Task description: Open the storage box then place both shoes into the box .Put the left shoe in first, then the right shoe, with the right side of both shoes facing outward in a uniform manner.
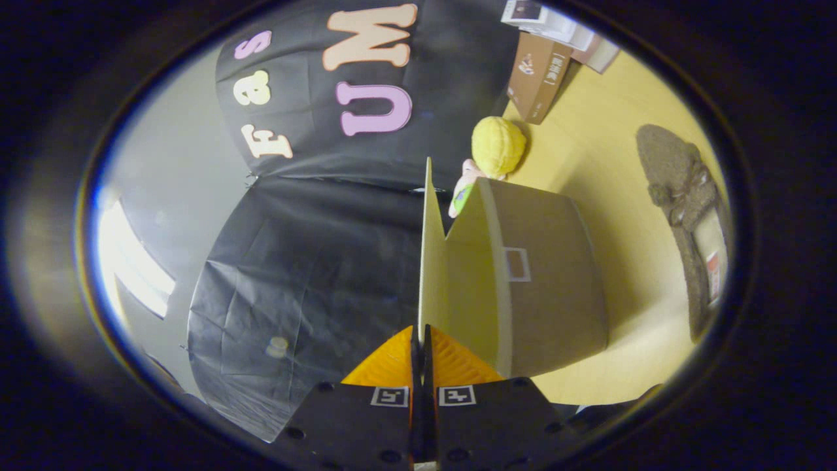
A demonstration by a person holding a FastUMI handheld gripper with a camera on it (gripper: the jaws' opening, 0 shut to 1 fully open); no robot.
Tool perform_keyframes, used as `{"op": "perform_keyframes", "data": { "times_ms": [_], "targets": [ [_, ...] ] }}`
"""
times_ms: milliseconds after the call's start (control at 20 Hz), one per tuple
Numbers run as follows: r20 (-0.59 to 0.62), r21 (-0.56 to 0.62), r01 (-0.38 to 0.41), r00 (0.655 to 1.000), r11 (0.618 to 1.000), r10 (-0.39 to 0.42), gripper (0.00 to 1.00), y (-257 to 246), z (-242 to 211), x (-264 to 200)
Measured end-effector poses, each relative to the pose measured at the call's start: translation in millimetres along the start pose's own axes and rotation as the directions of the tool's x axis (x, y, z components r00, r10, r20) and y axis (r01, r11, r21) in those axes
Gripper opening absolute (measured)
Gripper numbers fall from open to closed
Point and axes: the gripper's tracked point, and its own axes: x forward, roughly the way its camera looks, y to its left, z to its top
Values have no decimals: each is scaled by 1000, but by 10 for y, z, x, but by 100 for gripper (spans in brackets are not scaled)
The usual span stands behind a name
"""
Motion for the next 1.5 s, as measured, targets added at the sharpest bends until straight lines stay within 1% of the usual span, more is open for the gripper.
{"op": "perform_keyframes", "data": {
  "times_ms": [150, 400, 600, 800, 1200, 1450, 1500],
  "targets": [
    [-16, -44, -19, 1000, 999, 18, 3, 301, -69, 129],
    [-29, -92, -45, 999, 995, 43, 3, 647, -194, 364],
    [-42, -90, -83, 996, 992, 79, 3, 891, -344, 597],
    [-67, -123, -102, 993, 987, 94, 3, 1142, -517, 899],
    [-145, -139, -120, 984, 983, 100, 3, 1298, -939, 1551],
    [-201, -157, -108, 977, 982, 76, 3, 1300, -1206, 1863],
    [-213, -173, -108, 974, 979, 70, 5, 1286, -1257, 1939]
  ]
}}
